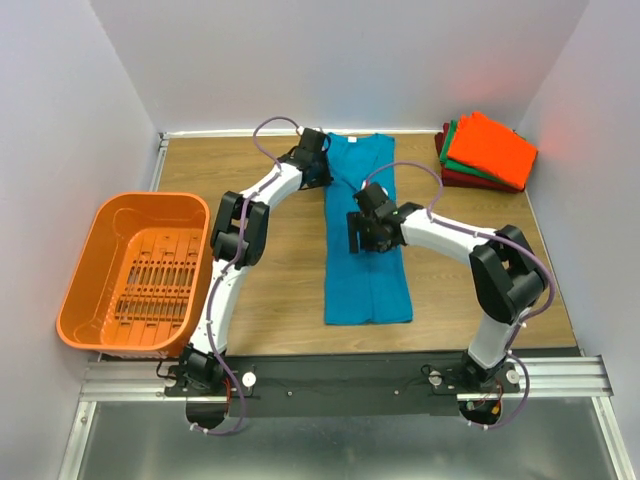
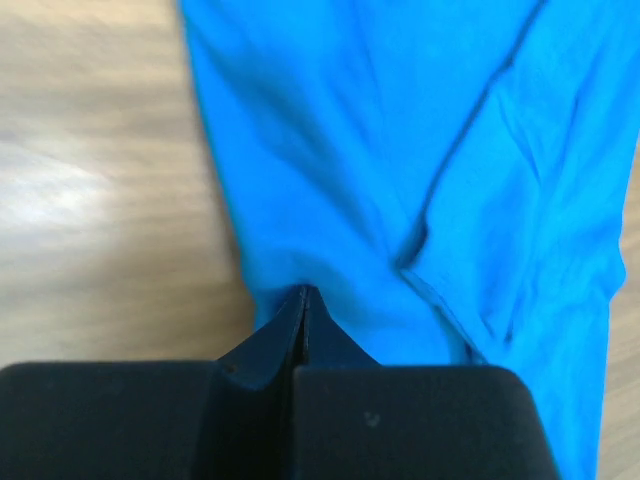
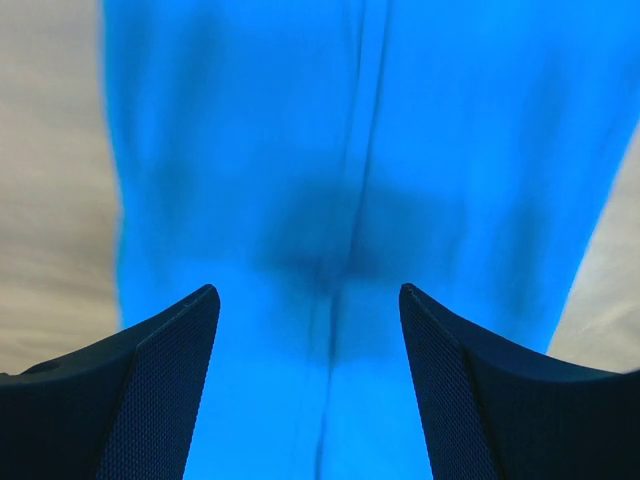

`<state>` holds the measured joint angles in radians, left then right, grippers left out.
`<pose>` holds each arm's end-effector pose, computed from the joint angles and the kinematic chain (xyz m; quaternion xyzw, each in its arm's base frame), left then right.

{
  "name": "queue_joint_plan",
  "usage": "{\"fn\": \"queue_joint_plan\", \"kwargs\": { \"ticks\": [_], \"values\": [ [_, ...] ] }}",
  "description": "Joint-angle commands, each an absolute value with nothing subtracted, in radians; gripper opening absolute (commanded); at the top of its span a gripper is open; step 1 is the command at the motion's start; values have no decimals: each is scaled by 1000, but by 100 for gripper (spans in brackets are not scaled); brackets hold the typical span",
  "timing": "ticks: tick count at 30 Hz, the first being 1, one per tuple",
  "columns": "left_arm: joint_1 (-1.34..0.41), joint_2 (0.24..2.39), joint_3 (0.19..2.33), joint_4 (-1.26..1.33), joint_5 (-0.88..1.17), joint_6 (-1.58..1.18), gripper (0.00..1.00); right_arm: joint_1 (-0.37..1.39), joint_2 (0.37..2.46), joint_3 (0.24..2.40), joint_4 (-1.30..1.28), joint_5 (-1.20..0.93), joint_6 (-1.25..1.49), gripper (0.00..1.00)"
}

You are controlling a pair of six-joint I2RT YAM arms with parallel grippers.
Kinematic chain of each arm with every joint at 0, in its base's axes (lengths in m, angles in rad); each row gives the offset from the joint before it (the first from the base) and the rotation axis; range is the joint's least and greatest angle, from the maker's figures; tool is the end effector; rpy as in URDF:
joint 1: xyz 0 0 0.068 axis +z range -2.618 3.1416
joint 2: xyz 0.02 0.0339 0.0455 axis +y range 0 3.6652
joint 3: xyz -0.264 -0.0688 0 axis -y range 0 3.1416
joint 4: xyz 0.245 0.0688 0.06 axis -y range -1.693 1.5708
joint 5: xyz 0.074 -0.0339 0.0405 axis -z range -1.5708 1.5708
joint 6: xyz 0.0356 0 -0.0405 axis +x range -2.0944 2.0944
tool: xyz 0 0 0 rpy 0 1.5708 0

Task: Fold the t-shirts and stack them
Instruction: Fold the tshirt

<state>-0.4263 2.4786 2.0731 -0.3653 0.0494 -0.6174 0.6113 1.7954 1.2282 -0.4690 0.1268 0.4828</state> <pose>0.5050 -0.2313 0.1581 -0.0783 0.9175 -0.2138 0.3261 0.3083 0.2106 0.1958 -0.0451 0.9616 0.0849 0.2569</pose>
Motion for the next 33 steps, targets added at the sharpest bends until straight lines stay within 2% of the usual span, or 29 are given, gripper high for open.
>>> {"fn": "queue_joint_plan", "kwargs": {
  "ticks": [1, 6, 13, 19, 25, 27, 33],
  "values": [
    [-379, 2556, 2128, -474, 71, -580, 3, 649, 1752, 1145, -476, 186, 505, 80],
    [-359, 2549, 2125, -462, 77, -575, 3, 667, 1738, 1010, -463, 203, 506, 80],
    [-344, 2557, 2131, -445, 130, -565, 3, 673, 1726, 939, -443, 163, 511, 80],
    [-337, 2562, 2154, -434, 155, -563, 4, 676, 1692, 943, -445, 187, 517, 81],
    [-337, 2553, 2129, -423, 166, -558, 4, 695, 1576, 1044, -451, 156, 522, 81],
    [-337, 2551, 2123, -422, 163, -555, 4, 734, 1562, 1078, -456, 169, 528, 79],
    [-334, 2557, 2128, -422, 161, -552, 4, 900, 1597, 1117, -454, 163, 561, 58]
  ]
}}
